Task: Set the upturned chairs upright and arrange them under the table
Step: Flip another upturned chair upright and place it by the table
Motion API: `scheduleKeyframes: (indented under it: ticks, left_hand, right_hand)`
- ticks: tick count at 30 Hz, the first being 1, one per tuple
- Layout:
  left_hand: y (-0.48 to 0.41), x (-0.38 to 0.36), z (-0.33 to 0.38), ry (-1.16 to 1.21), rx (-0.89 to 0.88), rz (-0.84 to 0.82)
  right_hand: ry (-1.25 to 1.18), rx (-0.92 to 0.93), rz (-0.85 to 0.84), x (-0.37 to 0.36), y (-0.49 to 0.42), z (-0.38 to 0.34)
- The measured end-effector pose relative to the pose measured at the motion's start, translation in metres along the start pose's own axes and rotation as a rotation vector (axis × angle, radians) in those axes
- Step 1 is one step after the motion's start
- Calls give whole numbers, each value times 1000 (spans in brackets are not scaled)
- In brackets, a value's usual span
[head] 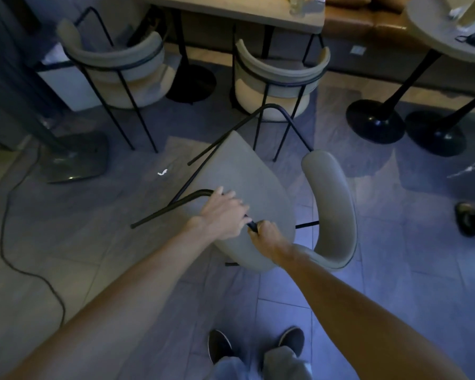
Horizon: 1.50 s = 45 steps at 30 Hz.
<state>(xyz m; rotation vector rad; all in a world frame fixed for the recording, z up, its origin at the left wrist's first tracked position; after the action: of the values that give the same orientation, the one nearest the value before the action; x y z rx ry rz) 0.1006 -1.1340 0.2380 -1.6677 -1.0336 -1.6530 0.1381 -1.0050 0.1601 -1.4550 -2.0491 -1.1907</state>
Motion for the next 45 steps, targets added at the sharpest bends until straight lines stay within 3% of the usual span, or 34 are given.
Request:
scheduleKeyframes:
  ticks: [2,9,13,16,22,29,35,42,45]
  left_hand:
    - [-2,-8,3,-105,15,-23]
    - [-11,-16,-52,-6,90,-49]
    - [-13,-22,-92,-3,159,-105]
    - [-12,-30,-119,54,201,-139]
    - [-10,-50,-172,155,297,-200]
    - [12,-92,-177,153,136,-255]
    - [40,-132,-209,305,260,-380]
    - [65,-151,-232,457,219,-233]
    - [66,-151,-234,473,228,-183]
  right_hand:
    - [34,42,-12,-1,-11,-11]
    - [119,226,-153,1,-32,-31]
    - [345,310,-220,9,-41,-46]
    - [447,287,-259,14,-47,-40]
    - [340,259,-269,21,-74,-40]
    - [383,257,-256,-10,-111,-108]
    - [490,275,-294,-58,-136,-163]
    - [467,253,-271,-76,-134,-171]
    - [441,217,-342,-62,-132,-153]
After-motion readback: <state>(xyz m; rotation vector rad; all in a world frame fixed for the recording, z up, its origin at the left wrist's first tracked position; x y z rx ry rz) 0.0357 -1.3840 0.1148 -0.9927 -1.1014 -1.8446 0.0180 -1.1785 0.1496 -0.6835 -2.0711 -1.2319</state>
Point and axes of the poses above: each hand's wrist, its own y-axis away from the middle knuckle, its own x-axis out of the back of the hand, z = x × y, the point moved 4 cm from there along -y, towards the middle knuckle, and after that the axes turned 8 degrees about x, right-handed, at the moved point
